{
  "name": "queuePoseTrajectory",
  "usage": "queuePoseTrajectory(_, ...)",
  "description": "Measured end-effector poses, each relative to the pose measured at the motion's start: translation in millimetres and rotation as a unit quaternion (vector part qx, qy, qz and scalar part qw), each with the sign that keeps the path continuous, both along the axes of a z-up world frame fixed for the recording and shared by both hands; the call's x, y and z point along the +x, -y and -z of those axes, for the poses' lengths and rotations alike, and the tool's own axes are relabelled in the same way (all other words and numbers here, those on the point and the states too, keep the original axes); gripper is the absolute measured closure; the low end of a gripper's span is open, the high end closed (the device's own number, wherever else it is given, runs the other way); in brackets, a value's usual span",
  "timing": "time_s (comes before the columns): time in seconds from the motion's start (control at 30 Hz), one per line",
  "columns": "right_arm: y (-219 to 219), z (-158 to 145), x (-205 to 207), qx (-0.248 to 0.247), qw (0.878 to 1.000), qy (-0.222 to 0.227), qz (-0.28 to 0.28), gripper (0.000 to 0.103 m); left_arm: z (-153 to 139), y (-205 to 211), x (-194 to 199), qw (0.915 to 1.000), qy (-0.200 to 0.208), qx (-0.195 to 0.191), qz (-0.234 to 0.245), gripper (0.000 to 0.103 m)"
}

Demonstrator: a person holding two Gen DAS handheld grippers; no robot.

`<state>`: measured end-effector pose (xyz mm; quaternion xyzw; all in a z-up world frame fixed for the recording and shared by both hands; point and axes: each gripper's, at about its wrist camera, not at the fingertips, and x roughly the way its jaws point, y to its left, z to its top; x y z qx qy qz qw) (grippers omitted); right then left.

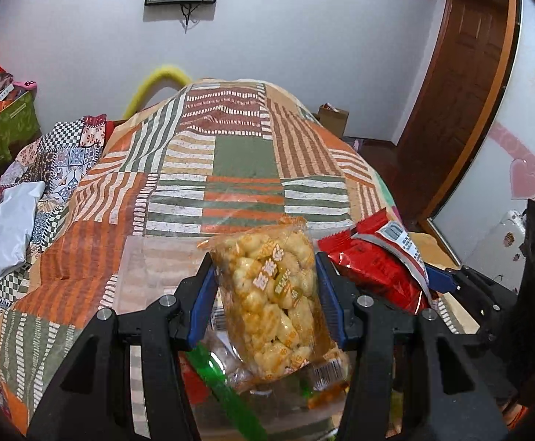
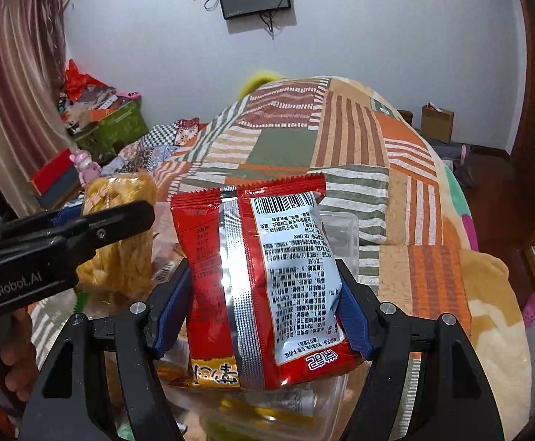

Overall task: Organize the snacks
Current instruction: 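Lift both held bags and carry them over the clear plastic box, then open both tools to drop the puff bag and red bag into the box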

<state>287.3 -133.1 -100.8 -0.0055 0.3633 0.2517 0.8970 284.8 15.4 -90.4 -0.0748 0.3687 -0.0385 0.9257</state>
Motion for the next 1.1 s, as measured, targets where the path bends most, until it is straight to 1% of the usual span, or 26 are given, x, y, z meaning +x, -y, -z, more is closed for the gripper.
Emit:
queuePoseTrajectory(0.17, -1.4, 2.5, 1.3, -0.010, 1.000, -0.001, -0.002, 0.032, 12.5, 1.9, 11.4, 0.9997, -0.025, -0.003, 0.003, 0.052)
queuePoseTrajectory(0.33, -0.8, 0.3, 1.6, -0.017, 1.000, 0.000, -0.002, 0.032, 15.4, 3.8, 9.6, 0.9995, -0.031, 0.003, 0.001, 0.051)
queuePoseTrajectory(0.4, 1.3, -2.6, -0.1, -0.013, 1.000, 0.000, -0.001, 0.032, 12.9, 3.3, 6.7, 0.9995, -0.031, 0.001, 0.001, 0.049)
queuePoseTrajectory(0.47, 3.9, -6.4, -1.3, -0.007, 1.000, 0.001, -0.002, 0.031, 8.5, 2.6, 2.5, 0.9996, -0.028, -0.004, 0.000, 0.044)
queuePoseTrajectory(0.6, 8.3, -17.5, -10.3, -0.003, 1.000, 0.016, 0.001, 0.027, -5.5, 4.0, -11.6, 0.9999, -0.010, 0.001, 0.002, 0.041)
queuePoseTrajectory(0.73, 13.8, -27.6, -22.4, 0.002, 1.000, 0.028, 0.000, 0.027, -20.5, 6.2, -28.8, 0.9999, 0.006, 0.007, 0.006, 0.040)
queuePoseTrajectory(0.9, 21.1, -35.1, -40.4, 0.006, 0.999, 0.037, -0.003, 0.027, -34.7, 6.6, -58.1, 0.9994, 0.026, 0.021, 0.004, 0.033)
queuePoseTrajectory(1.03, 26.2, -36.6, -56.1, 0.002, 0.999, 0.041, -0.006, 0.027, -38.5, 3.7, -81.5, 0.9992, 0.032, 0.026, -0.001, 0.023)
queuePoseTrajectory(1.1, 28.5, -35.9, -64.4, 0.002, 0.999, 0.041, -0.008, 0.027, -37.7, 2.0, -92.6, 0.9991, 0.031, 0.027, -0.004, 0.022)
